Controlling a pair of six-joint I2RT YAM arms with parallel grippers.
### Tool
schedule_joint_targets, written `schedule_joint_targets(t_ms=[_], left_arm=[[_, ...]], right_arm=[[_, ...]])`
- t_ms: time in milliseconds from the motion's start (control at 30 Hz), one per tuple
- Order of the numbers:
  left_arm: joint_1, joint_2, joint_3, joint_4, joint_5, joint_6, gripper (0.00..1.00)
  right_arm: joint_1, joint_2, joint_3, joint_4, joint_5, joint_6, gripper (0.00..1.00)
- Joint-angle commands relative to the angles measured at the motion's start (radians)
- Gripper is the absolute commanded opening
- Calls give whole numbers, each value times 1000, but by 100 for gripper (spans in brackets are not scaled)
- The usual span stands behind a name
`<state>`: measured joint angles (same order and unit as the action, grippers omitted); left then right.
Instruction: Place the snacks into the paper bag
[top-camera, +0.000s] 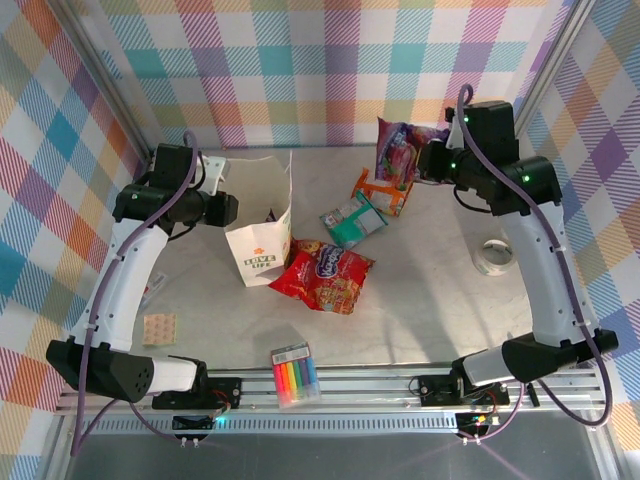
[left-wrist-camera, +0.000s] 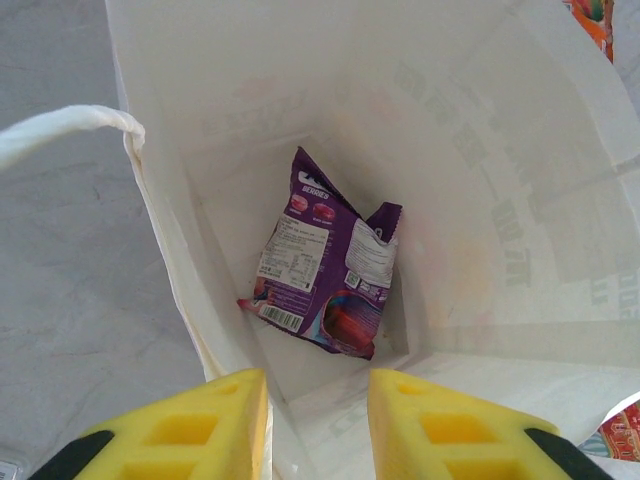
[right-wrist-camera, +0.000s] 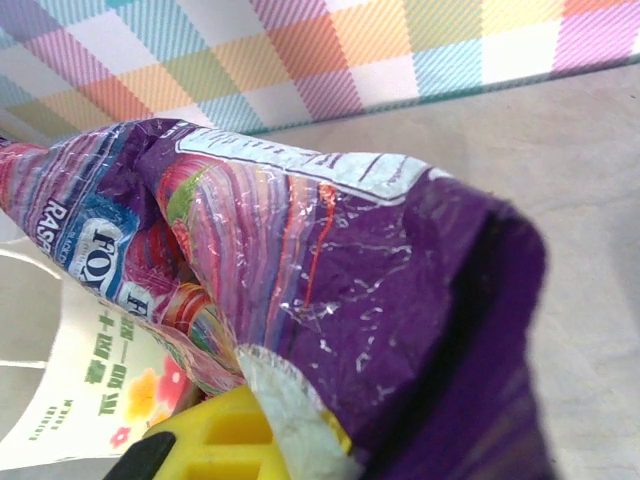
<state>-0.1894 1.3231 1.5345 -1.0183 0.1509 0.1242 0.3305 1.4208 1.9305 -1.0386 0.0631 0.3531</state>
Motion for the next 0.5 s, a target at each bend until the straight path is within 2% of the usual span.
schedule_joint_targets(t_ms=[0,233,467], left_arm=[[-10,-19,20,0,-19,-7,33],[-10,-30,16,25,-33,-28,34],[-3,-30,9,34,-77,-69,37]], right_arm=[[20,21,57,59,-57,-7,11],[97,105,194,82,-85,5,11],[191,240,407,75,-96,-17,10]])
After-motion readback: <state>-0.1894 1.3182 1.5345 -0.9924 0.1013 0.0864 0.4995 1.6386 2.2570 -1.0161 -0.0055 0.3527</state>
